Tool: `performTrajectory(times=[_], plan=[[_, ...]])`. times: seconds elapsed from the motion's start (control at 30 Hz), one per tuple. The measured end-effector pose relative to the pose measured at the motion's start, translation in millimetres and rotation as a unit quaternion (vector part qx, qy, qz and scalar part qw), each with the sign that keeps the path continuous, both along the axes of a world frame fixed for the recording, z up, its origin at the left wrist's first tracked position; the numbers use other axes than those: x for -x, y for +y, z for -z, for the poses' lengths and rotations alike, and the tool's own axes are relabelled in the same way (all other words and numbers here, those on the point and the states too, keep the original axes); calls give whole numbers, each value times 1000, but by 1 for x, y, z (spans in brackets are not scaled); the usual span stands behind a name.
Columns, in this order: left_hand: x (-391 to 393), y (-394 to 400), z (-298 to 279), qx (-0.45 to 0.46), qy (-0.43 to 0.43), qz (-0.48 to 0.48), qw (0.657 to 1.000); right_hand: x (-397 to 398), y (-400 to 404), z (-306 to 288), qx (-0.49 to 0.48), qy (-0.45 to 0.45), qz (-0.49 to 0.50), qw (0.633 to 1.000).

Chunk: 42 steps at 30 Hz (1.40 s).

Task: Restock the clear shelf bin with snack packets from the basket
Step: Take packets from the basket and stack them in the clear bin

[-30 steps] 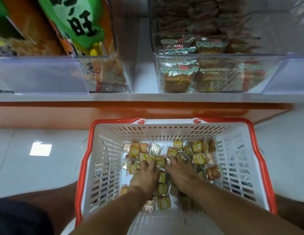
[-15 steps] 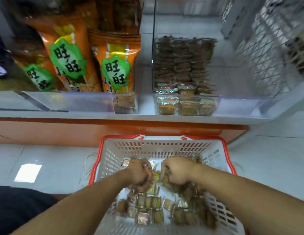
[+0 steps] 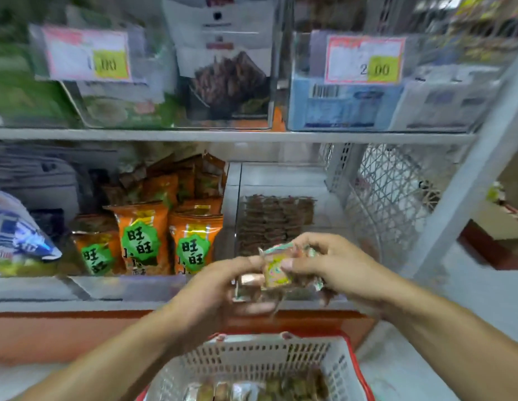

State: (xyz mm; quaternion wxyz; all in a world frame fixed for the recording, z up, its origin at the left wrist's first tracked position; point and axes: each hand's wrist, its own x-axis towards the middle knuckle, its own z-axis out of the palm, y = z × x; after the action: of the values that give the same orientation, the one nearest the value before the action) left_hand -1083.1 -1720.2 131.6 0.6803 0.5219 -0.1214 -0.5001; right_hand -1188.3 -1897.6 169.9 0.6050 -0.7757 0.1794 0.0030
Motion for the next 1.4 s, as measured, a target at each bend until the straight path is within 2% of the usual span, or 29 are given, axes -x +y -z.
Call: performTrajectory(times=[0.1, 0.23, 0.33, 0.43, 0.57, 0.73, 0.93, 1.0, 1.1, 1.13, 1.23, 1.4], plan=[[10, -13, 0, -28, -92, -25, 995, -7, 1, 11, -42, -2, 31, 999], [7, -22, 4, -51, -72, -52, 995, -8, -10, 16, -109, -23, 33, 993], [3, -23, 6, -64, -45, -45, 996, -6, -15, 16, -79, -21, 26, 996], [4, -23, 8, -63, -46, -49, 996, -5, -5, 14, -51, -63, 25, 996], [7, -16, 9, -36, -38, -51, 997, -3, 3, 13, 15, -112, 47, 993], [5, -10, 11, 4, -14, -50, 999, -2, 2, 9, 68, -108, 54, 990], [12, -8, 12, -19, -86, 3, 996, -3, 5, 9, 120, -100, 29, 987], [13, -9, 11, -21, -80, 0, 997, -3, 4, 8, 99, -89, 10, 991], [14, -11, 8, -16, -86, -5, 996, -2, 0, 5, -46, -52, -1, 998], [14, -11, 8, -16, -88, -11, 996, -2, -2, 6, -68, -44, 6, 997], [14, -12, 9, -14, -86, -35, 996, -2, -1, 7, -73, -30, 61, 995], [15, -11, 9, 16, -121, -65, 990, -3, 11, 14, -60, -60, 144, 986]])
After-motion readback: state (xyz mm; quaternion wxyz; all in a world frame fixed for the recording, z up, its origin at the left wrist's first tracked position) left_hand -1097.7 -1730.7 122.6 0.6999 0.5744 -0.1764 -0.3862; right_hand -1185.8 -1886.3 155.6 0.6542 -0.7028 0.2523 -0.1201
